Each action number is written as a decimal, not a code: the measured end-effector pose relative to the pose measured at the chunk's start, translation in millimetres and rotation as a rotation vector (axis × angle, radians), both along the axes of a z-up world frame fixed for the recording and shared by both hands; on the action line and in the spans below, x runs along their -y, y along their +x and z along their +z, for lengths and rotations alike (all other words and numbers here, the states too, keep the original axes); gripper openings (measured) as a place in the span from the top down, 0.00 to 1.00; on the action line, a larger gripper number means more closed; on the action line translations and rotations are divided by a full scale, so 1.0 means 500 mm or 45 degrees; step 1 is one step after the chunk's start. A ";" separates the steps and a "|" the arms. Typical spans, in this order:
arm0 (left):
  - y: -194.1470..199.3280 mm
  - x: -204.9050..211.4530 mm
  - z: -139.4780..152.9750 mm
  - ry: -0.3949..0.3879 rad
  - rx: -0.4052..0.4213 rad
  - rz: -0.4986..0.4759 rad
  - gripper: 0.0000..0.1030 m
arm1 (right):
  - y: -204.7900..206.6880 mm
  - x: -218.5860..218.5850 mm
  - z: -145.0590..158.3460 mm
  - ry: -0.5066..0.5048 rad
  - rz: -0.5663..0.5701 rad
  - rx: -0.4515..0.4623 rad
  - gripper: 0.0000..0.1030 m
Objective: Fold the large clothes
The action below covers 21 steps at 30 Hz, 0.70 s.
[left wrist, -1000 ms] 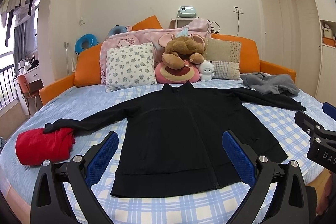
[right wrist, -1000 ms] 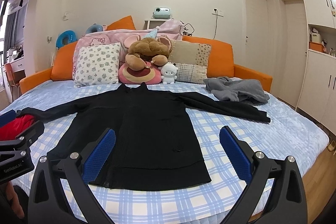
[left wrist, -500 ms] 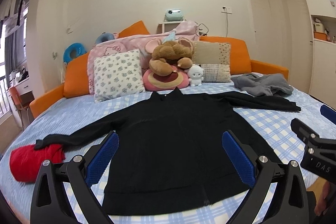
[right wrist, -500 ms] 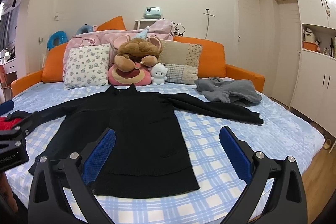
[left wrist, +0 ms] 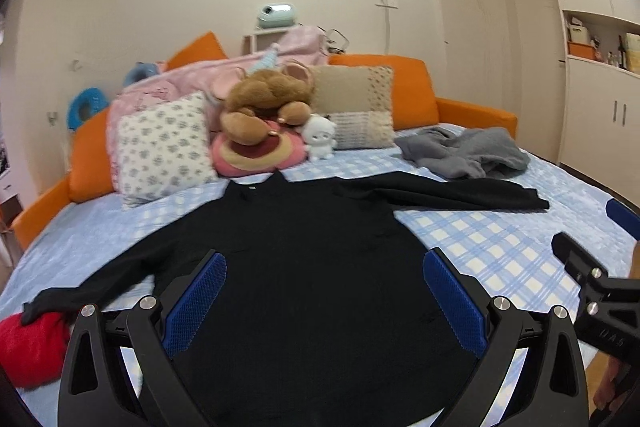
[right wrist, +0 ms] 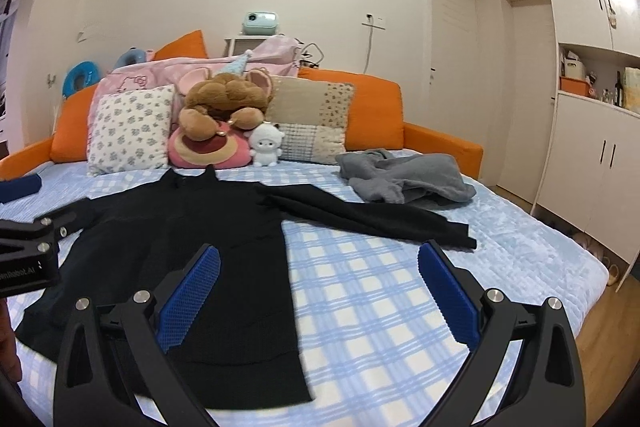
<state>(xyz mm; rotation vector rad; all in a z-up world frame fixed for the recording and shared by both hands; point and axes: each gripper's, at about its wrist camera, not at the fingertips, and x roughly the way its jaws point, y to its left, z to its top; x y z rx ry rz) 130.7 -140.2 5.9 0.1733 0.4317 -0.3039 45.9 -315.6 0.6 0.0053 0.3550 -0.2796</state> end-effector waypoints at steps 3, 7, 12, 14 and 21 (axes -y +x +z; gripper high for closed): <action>0.056 0.051 -0.008 0.007 -0.030 -0.047 0.03 | 0.040 0.074 0.005 0.043 0.012 -0.033 0.05; 0.152 0.110 -0.024 -0.013 -0.106 -0.094 0.03 | 0.092 0.176 0.003 0.101 0.029 -0.083 0.05; 0.331 0.171 -0.059 -0.045 -0.261 -0.101 0.03 | 0.172 0.357 -0.011 0.248 0.021 -0.175 0.13; 0.406 0.182 -0.074 -0.101 -0.327 -0.114 0.03 | 0.205 0.432 -0.024 0.323 -0.002 -0.219 0.22; 0.667 0.218 -0.127 -0.231 -0.580 -0.092 0.03 | 0.288 0.648 -0.087 0.533 -0.117 -0.326 0.33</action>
